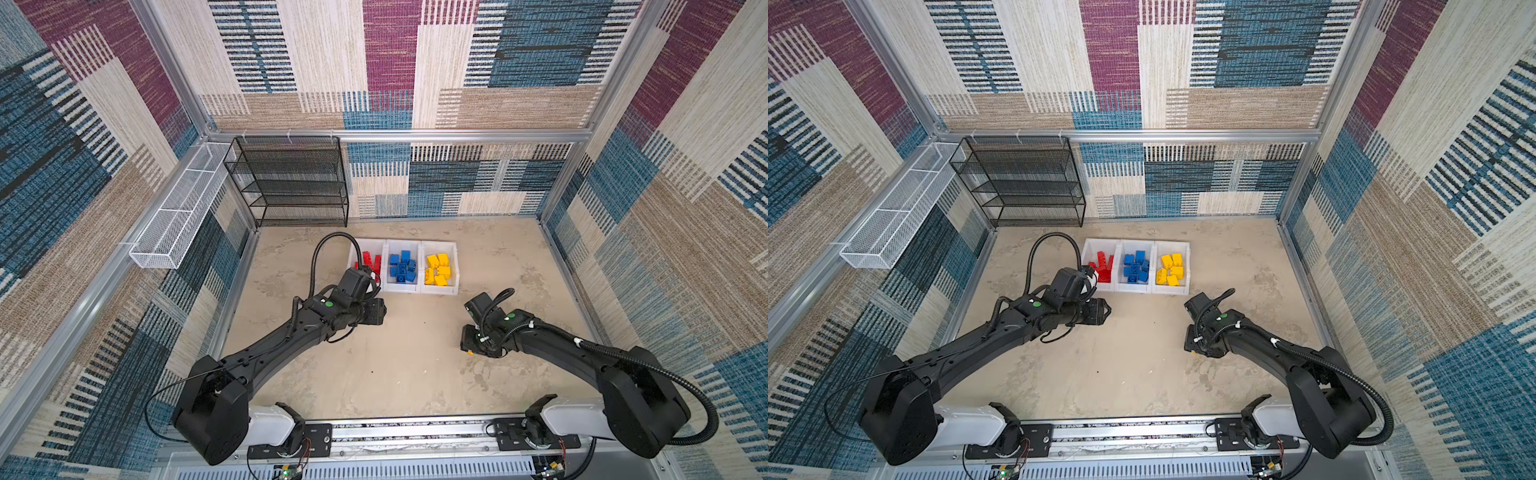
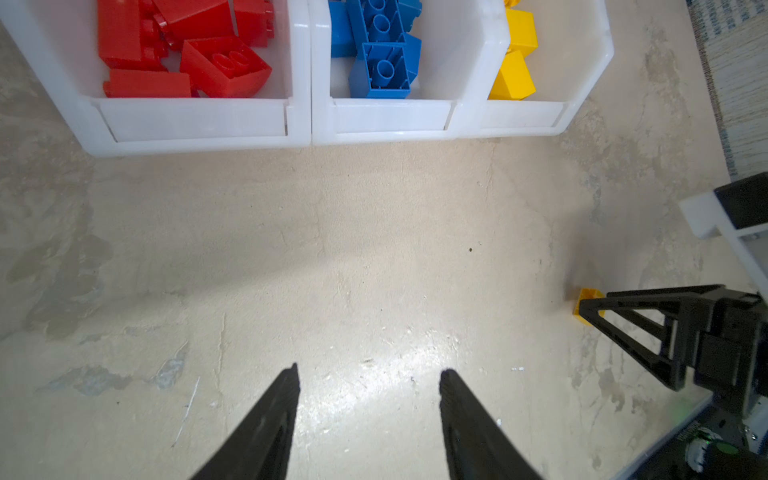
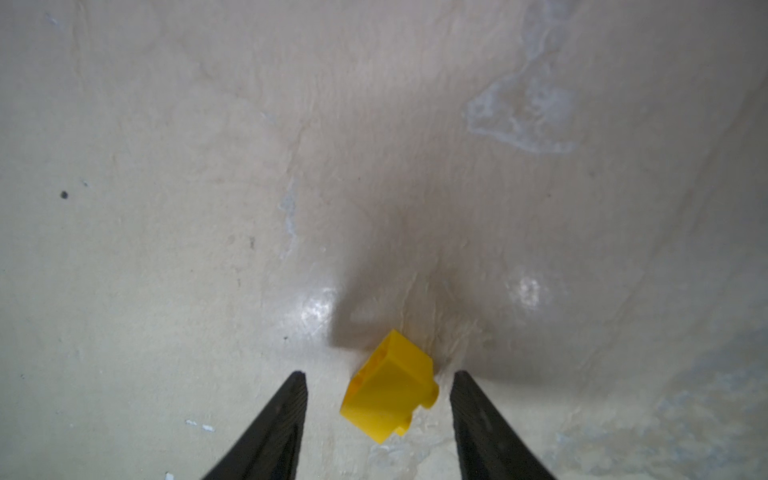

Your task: Sort the legos into containers by color

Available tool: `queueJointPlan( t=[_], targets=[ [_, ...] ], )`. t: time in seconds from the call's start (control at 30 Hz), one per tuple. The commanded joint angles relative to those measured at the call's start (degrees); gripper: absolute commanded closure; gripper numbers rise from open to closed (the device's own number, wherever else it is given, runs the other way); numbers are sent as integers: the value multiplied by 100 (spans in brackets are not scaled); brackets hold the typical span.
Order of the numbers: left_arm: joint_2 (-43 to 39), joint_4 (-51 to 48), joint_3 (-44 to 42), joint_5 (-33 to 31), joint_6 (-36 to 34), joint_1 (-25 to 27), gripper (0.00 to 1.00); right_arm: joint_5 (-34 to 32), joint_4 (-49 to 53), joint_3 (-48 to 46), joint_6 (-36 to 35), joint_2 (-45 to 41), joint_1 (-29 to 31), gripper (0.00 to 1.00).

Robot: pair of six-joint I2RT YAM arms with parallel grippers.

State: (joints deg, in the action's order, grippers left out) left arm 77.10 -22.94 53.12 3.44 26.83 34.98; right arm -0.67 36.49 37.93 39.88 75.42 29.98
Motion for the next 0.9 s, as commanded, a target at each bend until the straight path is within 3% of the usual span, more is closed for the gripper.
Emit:
queueJointPlan(
  t=[0.0,0.43,0.87],
  targets=[
    [-73,305,-132,85,160,2,42,-144,58,-5,193,-1,25,42],
    [19,369,-127,130,199,31,42,-206,-24,42,231,235,100,49],
    [-151,369,-249,60,244,70,42,-222,-85,12,249,247,129,65]
  ],
)
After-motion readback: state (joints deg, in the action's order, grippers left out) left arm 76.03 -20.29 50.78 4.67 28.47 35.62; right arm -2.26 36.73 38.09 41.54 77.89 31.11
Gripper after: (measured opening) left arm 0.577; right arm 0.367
